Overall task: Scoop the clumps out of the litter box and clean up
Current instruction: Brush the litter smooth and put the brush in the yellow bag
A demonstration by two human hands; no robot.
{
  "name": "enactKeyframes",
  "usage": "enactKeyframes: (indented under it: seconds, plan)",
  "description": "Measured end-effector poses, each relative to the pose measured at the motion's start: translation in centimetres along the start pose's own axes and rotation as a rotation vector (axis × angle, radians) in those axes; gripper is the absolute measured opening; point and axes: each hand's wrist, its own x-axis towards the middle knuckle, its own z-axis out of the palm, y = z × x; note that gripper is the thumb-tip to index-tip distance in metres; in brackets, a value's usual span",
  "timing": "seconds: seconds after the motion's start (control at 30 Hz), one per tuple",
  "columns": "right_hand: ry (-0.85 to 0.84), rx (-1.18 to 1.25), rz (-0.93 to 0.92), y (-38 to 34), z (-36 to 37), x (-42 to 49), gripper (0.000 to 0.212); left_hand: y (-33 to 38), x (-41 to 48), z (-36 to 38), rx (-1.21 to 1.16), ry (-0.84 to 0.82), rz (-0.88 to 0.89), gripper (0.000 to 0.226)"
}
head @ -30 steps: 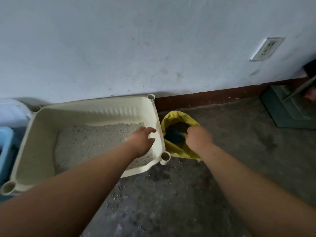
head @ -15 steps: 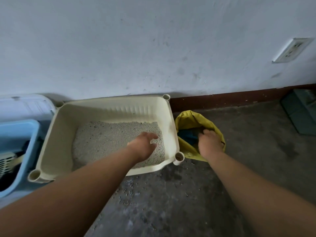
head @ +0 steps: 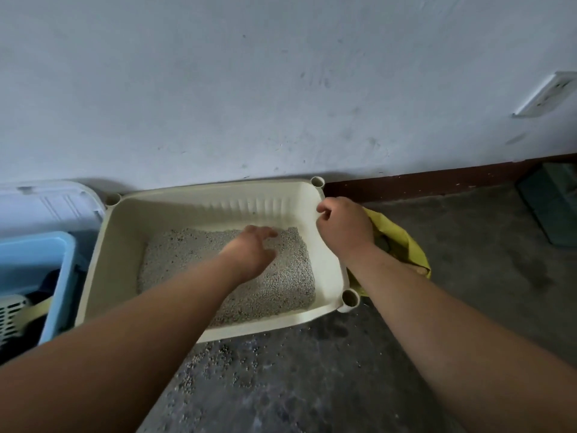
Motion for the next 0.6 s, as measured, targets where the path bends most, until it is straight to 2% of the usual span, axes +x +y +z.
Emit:
enactKeyframes:
  seconds: [0.17, 0.33, 0.6]
  plan:
    - [-0.135, 0.038, 0.06, -2.9, -4.2, 0.4, 0.032, 1.7, -1.6, -3.8, -0.057, -0.031, -0.036, 0.045]
    - [-0.193, 0.103, 0.12, -6.2, -10.9, -0.8, 0.032, 5.4, -5.5, -8.1, -0.085, -0.047, -0.052, 0.045]
    - [-0.299, 0.196, 0.219, -10.3, -25.7, -3.3, 0.033, 16.2, -12.8, -17.9, -0.027, -0.057, -0.085, 0.05]
